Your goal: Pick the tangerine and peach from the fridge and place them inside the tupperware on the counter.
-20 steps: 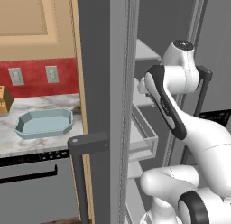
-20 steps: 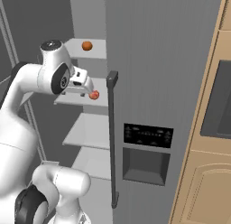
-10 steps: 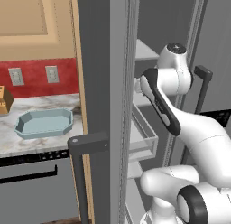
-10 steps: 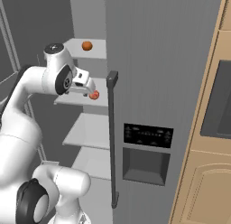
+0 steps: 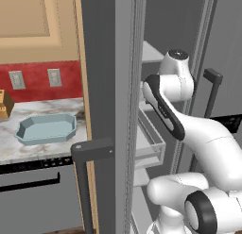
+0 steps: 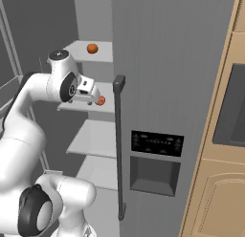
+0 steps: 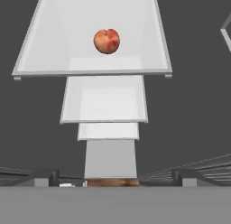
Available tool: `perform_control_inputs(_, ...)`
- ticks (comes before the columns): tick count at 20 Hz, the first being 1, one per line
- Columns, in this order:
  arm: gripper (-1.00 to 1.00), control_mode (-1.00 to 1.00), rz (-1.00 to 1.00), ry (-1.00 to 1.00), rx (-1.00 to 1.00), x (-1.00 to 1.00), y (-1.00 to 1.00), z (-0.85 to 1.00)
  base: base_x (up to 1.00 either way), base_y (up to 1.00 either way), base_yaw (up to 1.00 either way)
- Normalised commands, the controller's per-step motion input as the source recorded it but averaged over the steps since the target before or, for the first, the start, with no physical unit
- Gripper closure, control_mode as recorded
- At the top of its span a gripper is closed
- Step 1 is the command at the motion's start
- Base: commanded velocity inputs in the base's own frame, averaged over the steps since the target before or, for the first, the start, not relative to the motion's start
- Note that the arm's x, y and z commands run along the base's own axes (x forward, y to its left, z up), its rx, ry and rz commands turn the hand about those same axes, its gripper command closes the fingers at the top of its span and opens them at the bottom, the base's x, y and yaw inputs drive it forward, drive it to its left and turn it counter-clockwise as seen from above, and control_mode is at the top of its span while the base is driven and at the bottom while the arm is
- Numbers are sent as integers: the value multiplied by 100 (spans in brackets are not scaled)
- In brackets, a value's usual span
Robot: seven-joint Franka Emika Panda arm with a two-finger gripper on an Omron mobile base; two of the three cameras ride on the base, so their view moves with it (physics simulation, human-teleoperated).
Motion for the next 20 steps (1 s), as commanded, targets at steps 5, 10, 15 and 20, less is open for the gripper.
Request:
perform_control_inputs(5,-100,-100,0,0,0,18,9,-20,0,0,0)
perform_control_inputs(10,-100,-100,0,0,0,23,1,-16,0,0,0)
perform_control_inputs(15,-100,-100,0,0,0,30,0,-9,0,0,0)
perform_control_inputs(20,-100,-100,0,0,0,33,0,-10,0,0,0)
